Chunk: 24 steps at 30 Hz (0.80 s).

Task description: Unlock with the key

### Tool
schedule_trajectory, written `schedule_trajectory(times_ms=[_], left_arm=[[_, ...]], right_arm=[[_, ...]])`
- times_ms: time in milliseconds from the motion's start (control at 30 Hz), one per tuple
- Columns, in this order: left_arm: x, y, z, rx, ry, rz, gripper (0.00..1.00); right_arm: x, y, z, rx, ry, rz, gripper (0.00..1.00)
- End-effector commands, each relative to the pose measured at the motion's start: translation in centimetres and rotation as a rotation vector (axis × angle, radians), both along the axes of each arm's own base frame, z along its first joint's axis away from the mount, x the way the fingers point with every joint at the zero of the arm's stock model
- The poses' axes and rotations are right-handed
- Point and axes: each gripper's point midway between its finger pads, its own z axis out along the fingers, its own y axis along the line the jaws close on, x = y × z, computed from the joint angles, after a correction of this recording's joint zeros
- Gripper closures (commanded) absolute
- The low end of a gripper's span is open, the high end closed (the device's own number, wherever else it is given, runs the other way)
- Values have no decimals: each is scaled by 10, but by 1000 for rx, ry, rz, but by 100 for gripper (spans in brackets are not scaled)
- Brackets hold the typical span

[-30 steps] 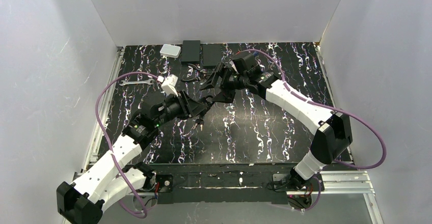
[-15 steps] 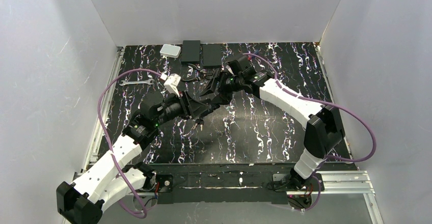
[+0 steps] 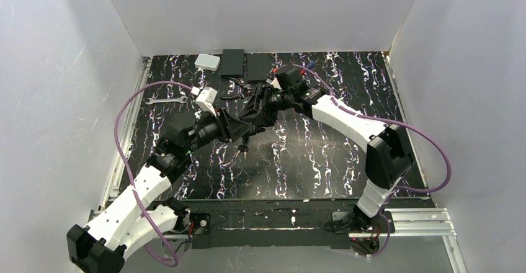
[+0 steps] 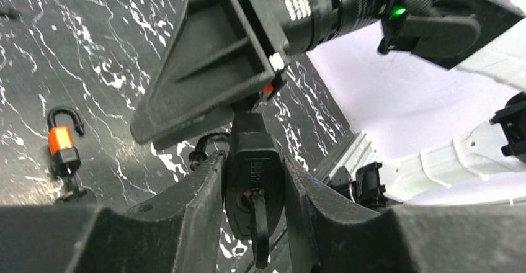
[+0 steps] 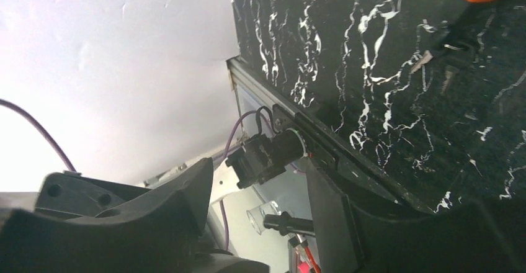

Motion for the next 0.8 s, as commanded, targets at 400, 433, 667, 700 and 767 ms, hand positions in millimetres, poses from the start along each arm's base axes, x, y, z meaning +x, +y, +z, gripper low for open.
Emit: schedule_trajectory(times_ms=[400, 433, 667, 700, 767], left_arm=[[20, 11, 109, -104, -268, 89, 100], [20, 12, 111, -110, -269, 95, 100], [28, 28, 130, -195, -237, 228, 100], [30, 30, 132, -207, -231, 242, 100], [33, 31, 136, -227, -227, 259, 100]], right_arm=[[-17, 5, 26, 149, -65, 218, 35], [-14, 2, 29, 156, -79, 211, 35], [-27, -12, 62, 209, -235, 282, 36], [-31, -15, 62, 206, -244, 298, 37], [-40, -20, 58, 200, -222, 329, 39]])
